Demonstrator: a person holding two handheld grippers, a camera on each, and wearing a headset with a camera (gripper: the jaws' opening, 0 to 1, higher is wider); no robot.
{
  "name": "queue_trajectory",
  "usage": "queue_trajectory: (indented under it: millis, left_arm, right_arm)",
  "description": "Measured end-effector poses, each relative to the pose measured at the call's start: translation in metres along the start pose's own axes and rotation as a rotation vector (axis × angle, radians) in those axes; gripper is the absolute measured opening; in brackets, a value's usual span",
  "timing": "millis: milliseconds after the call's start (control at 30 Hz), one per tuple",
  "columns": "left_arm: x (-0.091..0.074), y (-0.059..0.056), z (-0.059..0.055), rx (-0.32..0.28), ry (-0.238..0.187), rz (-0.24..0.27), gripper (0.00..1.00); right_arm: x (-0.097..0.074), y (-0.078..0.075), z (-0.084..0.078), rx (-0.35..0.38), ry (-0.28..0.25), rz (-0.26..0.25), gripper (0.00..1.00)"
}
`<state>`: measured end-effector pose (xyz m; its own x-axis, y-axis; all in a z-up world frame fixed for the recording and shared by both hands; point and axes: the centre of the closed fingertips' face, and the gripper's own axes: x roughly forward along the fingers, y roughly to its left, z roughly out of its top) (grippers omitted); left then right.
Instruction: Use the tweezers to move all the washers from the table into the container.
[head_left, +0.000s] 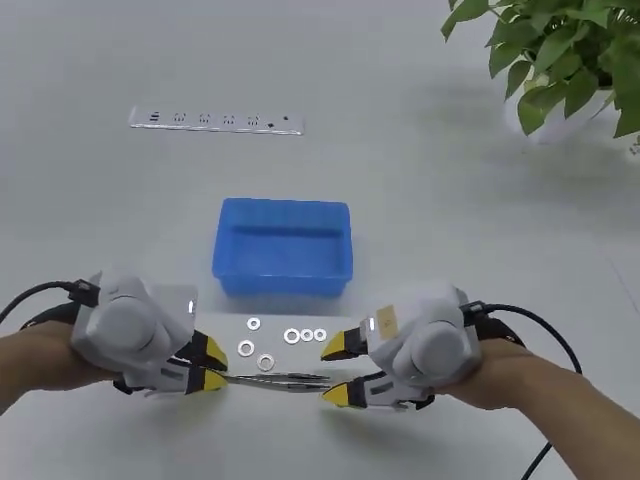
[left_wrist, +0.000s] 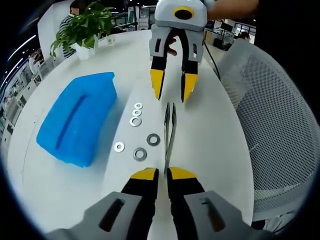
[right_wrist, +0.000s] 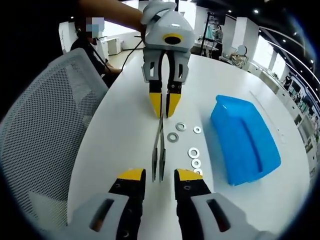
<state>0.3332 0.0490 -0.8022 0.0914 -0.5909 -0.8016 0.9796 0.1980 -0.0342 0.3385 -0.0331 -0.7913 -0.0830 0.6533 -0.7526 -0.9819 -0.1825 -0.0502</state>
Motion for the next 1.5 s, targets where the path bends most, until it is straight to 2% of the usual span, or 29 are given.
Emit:
queue_trajectory:
  millis: [300,433,667,800,1133,1500]
  left_arm:
    - [0.003,0.0,0.002,-0.011,-0.018,-0.006,0.1]
    - [0.004,-0.001,0.002,-0.007,-0.022,-0.01,0.07]
    - [0.004,-0.004,0.003,0.002,-0.025,-0.023,0.06]
    - [0.003,-0.007,0.008,0.001,-0.059,-0.036,0.06]
    - [-0.006,-0.01,0.018,0.018,-0.077,-0.016,0.06]
    - [-0.027,-0.015,0.046,0.06,-0.104,0.005,0.05]
  right_arm:
    - [0.013,0.003,0.001,0.024,-0.004,0.033,0.19]
    - [0.016,0.004,0.001,0.027,0.0,0.038,0.17]
    - [0.019,0.004,0.0,0.028,0.005,0.034,0.15]
    - [0.02,0.005,0.001,0.038,0.006,0.034,0.15]
    - [0.02,0.006,0.001,0.027,0.016,0.028,0.15]
    - [0.021,0.007,0.008,0.022,0.009,0.017,0.12]
